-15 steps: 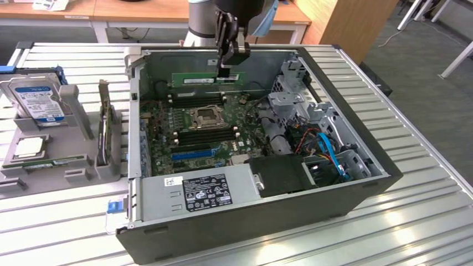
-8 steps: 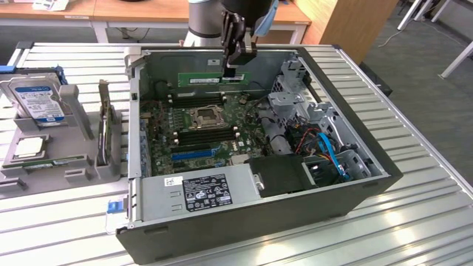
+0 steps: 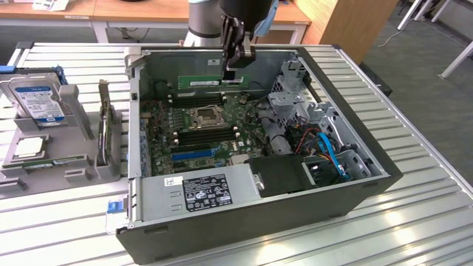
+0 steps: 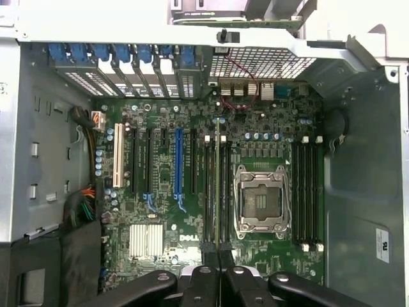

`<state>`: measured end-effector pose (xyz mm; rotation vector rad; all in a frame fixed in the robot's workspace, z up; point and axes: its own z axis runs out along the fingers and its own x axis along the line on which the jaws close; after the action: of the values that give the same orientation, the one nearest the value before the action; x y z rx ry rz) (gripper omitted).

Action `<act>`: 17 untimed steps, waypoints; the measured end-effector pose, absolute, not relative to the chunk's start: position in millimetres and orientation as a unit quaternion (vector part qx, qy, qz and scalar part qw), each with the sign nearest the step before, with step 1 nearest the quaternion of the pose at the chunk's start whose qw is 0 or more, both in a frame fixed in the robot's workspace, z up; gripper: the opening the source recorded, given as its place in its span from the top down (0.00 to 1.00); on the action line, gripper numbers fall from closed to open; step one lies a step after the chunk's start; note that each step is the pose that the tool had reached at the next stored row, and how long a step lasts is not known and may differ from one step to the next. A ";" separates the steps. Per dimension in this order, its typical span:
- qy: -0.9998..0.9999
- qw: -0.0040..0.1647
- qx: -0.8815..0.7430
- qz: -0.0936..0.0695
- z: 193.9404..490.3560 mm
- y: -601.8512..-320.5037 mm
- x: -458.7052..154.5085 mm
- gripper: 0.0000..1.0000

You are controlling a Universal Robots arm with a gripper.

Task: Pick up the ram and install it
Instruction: 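Pick up the ram and move it above insertion slot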

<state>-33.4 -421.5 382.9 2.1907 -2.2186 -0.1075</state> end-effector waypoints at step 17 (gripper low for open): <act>-0.711 0.010 0.702 -0.035 358.7 -421.5 -33.4 0.89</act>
<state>-33.4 -421.5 358.7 2.1919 -2.2197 -0.1100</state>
